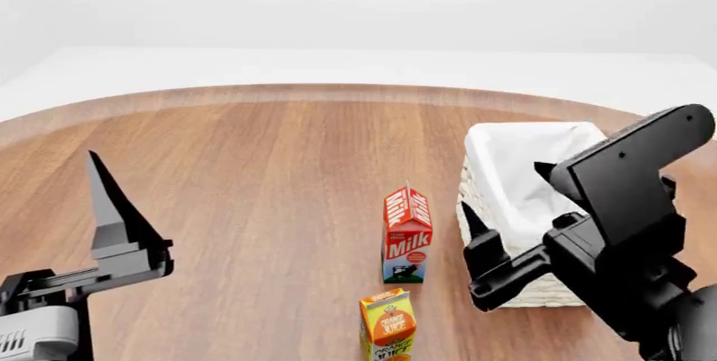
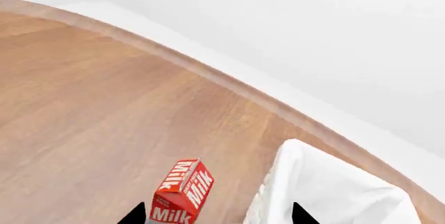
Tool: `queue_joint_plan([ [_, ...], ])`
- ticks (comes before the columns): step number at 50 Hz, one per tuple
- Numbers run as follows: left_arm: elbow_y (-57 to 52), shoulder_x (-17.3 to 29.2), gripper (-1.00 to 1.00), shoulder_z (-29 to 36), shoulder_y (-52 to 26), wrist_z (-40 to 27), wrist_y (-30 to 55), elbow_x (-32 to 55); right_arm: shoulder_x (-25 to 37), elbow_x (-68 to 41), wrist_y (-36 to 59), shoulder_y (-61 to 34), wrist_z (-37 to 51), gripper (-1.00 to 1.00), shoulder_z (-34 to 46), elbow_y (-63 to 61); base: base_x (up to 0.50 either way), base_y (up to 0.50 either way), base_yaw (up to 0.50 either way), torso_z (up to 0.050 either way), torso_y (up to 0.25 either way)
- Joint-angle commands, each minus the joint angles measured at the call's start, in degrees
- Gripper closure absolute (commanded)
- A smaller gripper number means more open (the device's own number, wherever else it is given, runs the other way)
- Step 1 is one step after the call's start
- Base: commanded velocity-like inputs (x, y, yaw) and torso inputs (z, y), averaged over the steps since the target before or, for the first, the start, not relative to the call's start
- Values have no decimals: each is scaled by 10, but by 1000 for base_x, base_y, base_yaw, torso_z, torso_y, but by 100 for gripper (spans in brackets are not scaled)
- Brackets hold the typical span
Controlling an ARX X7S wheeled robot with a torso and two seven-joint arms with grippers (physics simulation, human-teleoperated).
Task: Pick up the cream cheese box and the butter, and put them in the basket.
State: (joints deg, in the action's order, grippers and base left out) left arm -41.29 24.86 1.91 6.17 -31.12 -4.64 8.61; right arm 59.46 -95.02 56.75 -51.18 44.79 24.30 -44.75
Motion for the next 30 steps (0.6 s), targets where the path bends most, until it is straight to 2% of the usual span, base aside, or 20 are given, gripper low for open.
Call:
queue_joint_plan([
  [1,3,-9,-100,-16,4,12,-11,-9,-46,-80,41,53,54,-100,-34,-152,0,0,0,0,0],
  [4,4,-9,-100,-16,4,11,-11,-9,-146,-124,159,122,89,-100,-116,-152,0,0,0,0,0],
  [6,4,-9,-100,-16,4,11,-11,-9,-184,-158,207,146,112,-100,-156,-152,0,0,0,0,0],
  [8,2,-8,-100,-18,5,10,-11,-8,-206,-179,227,152,136,-100,-161,-152,0,0,0,0,0],
  [12,5,-8,-100,-18,6,10,-13,-7,-239,-200,265,179,158,-100,-178,-150,0,0,0,0,0],
  [19,5,-7,-100,-17,6,9,-14,-8,-297,-144,327,259,111,-100,-210,-146,0,0,0,0,0],
  [30,5,-6,-100,-19,6,7,-15,-6,-337,-54,327,308,79,-100,-164,-151,0,0,0,0,0],
])
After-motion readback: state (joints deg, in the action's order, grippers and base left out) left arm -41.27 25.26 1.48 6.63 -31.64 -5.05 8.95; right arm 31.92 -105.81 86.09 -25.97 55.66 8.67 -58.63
